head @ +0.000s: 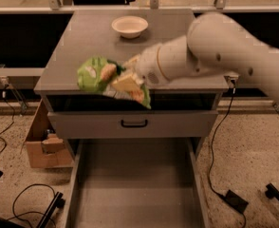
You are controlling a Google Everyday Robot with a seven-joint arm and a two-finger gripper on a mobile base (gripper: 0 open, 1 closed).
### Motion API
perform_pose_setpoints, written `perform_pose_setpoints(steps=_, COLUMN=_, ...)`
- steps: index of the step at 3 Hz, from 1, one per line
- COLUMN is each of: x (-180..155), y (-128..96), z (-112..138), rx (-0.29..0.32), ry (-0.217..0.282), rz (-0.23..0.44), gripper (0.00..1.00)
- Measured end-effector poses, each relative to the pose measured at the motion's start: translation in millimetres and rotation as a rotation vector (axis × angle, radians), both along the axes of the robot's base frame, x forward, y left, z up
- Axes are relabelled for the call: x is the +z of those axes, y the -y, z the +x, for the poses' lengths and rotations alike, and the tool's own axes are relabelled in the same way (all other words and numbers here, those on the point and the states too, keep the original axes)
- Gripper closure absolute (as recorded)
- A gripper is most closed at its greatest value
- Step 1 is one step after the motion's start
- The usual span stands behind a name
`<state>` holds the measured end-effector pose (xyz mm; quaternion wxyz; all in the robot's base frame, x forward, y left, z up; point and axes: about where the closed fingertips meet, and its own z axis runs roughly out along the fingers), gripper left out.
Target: Place green rice chip bag into middle drawer
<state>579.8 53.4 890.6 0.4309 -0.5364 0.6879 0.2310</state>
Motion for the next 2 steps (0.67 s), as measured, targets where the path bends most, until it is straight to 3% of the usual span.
perform_pose_setpoints(steps=2, x=-111, y=16, z=-105, rx=-0.017, ry=-0.201, rz=0.105, gripper=1.0)
